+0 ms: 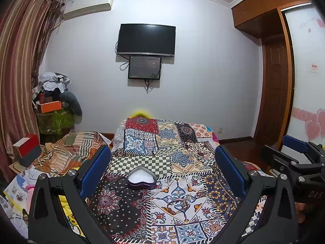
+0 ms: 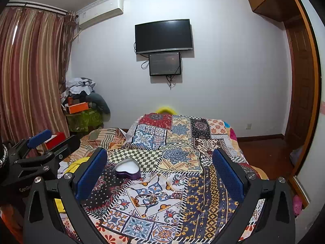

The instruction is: Organize jewelry

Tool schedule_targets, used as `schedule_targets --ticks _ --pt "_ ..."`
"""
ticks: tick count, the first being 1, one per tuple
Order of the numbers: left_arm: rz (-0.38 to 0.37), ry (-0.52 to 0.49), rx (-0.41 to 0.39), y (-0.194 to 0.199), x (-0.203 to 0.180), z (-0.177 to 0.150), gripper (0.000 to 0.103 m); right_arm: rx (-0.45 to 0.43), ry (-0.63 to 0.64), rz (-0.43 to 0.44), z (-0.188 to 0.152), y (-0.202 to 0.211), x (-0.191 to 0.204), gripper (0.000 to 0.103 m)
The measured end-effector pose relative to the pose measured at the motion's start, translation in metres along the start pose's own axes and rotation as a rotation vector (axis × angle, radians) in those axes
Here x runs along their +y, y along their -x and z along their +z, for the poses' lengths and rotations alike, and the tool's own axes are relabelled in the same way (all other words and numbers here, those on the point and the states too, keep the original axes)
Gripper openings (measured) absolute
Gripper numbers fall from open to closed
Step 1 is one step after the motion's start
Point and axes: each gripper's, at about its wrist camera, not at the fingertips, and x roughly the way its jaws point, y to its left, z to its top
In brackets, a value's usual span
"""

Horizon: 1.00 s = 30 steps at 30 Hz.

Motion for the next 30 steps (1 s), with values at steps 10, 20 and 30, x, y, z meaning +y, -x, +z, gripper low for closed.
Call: schedule_targets --ticks 10,20,30 --pt "-0.003 0.001 0.004 0.0002 -0.0014 0.0012 0.103 0.001 -0.002 0.0 -0.0004 0.0001 -0.0003 0.102" --pt "-0.002 0.001 0.005 0.0004 -0.0017 0.0024 0.103 0.001 -0.002 0.001 -0.0003 0.0 -0.0008 0.102" --pt "-0.003 0.002 0.003 0.0009 -0.0015 0.0025 0.103 0.001 -0.002 0.001 -0.0008 0.0001 -0.001 0.102"
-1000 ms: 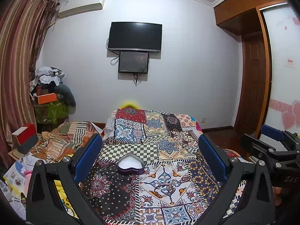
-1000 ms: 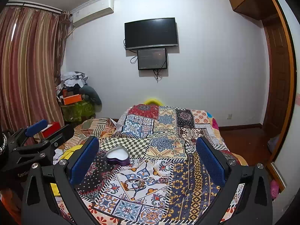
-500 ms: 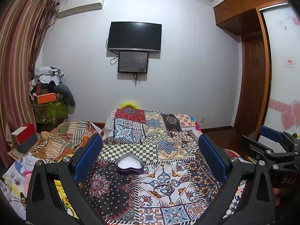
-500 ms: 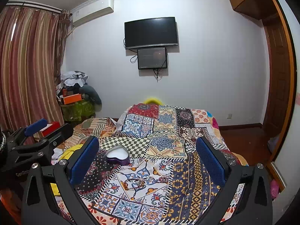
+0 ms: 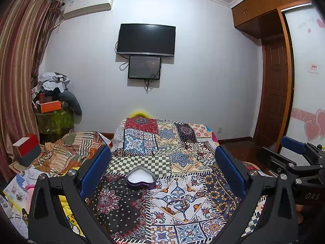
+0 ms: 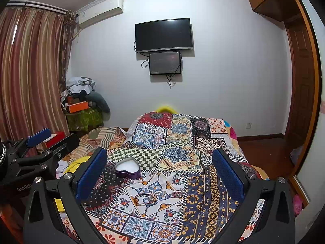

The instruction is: Organize jewelry

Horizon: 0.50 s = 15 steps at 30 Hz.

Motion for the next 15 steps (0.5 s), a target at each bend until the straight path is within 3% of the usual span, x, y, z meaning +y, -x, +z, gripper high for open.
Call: schedule_targets --ticks 15 --pt "0.001 -0.001 -0.003 0.0029 -0.001 0.0024 0.103 0.004 -0.004 0.002 -0.0064 -0.0057 -0.0003 0.102"
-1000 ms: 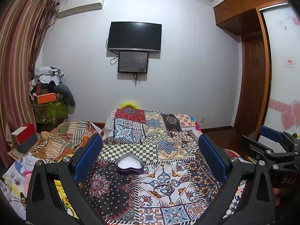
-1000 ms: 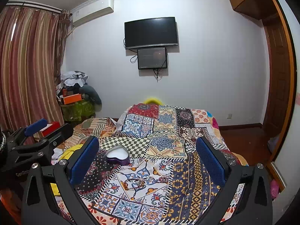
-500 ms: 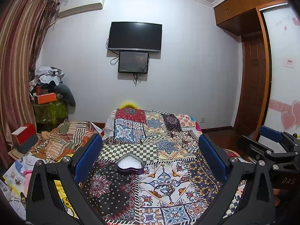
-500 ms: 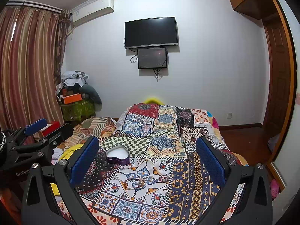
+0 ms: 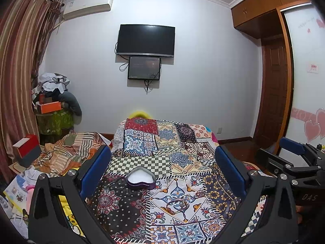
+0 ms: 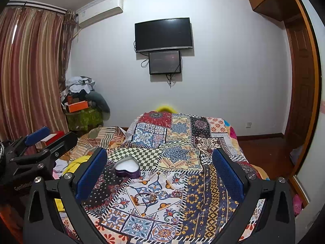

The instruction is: Organize jewelry

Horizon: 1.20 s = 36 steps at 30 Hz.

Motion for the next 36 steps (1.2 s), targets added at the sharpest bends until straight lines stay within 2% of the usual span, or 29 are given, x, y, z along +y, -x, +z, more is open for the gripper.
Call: schedule_targets --ticks 11,20,28,36 --pt "-0.002 -0.001 0.009 -0.001 0.001 -0.001 0.103 0.012 -0.004 -0.002 -0.007 -0.007 -0.003 0.102" --pt "-0.002 -0.006 0.054 -0.02 -0.001 -0.007 0.103 0.076 -0.024 -0.028 -0.013 -0.023 -0.018 0.102" --pt "0.009 -0.024 0.173 -0.063 -0.005 -0.02 0.103 0.206 -0.06 -0.105 -0.039 -0.059 -0.055 0.102" --pt "0.006 -0.078 0.34 -0.112 -0.007 -0.059 0.103 0.351 -0.079 -0.135 -0.066 -0.084 -0.078 0.102"
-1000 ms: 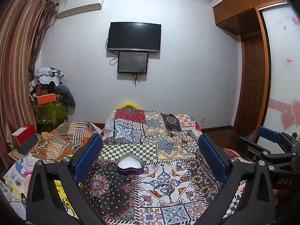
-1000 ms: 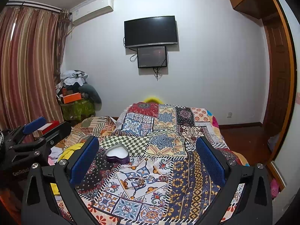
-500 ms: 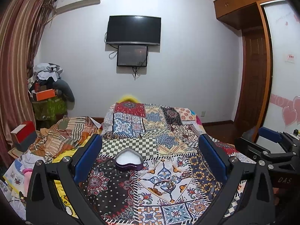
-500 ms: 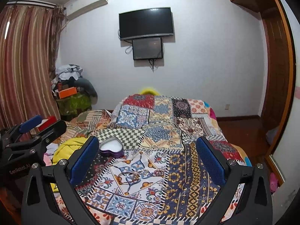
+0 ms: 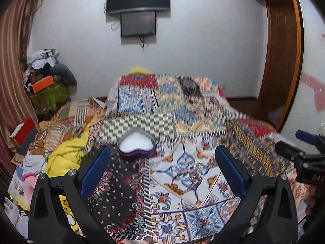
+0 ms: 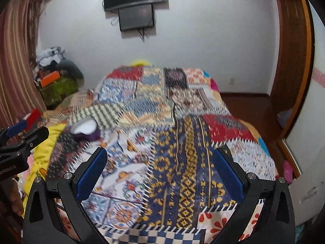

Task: Organize jewelry
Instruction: 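Move the left tool down toward the silver charm on the bedspread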

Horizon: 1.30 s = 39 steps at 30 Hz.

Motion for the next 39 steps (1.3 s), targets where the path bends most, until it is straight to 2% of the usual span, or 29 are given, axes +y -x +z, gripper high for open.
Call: schedule_targets --ticks 2,6,12,14,16,17,21,23,25,30,39 --pt "-0.012 -0.018 0.043 -0.014 -0.002 -0.009 0.103 0.031 0.014 0.001 -0.005 -0.008 0.001 0.1" --pt "-0.031 -0.038 0.123 -0.038 -0.003 -0.025 0.101 0.091 0.028 0.037 -0.01 -0.026 0.002 0.085" --pt "-0.103 -0.016 0.246 -0.07 -0.002 -0.042 0.078 0.159 0.011 0.111 -0.016 -0.047 0.002 0.064" --pt "-0.137 -0.005 0.274 -0.079 -0.003 -0.044 0.065 0.183 0.015 0.131 -0.018 -0.052 0.002 0.06" --pt "-0.181 0.004 0.301 -0.088 -0.007 -0.045 0.057 0.205 0.016 0.149 -0.019 -0.057 0.003 0.053" --pt "-0.197 0.003 0.311 -0.092 -0.009 -0.045 0.053 0.218 0.017 0.161 -0.02 -0.058 0.004 0.051" --pt "-0.238 -0.003 0.334 -0.103 -0.017 -0.048 0.047 0.252 0.032 0.172 -0.026 -0.063 0.01 0.05" --pt "-0.249 -0.002 0.35 -0.108 -0.018 -0.049 0.036 0.273 0.038 0.184 -0.029 -0.065 0.013 0.05" --pt "-0.257 0.0 0.363 -0.111 -0.02 -0.052 0.031 0.292 0.048 0.194 -0.033 -0.067 0.017 0.049" --pt "-0.278 0.024 0.377 -0.109 -0.014 -0.057 0.025 0.336 0.042 0.212 -0.039 -0.078 0.02 0.036" --pt "-0.31 0.052 0.393 -0.118 -0.01 -0.057 0.025 0.378 0.018 0.167 -0.033 -0.1 0.009 0.035"
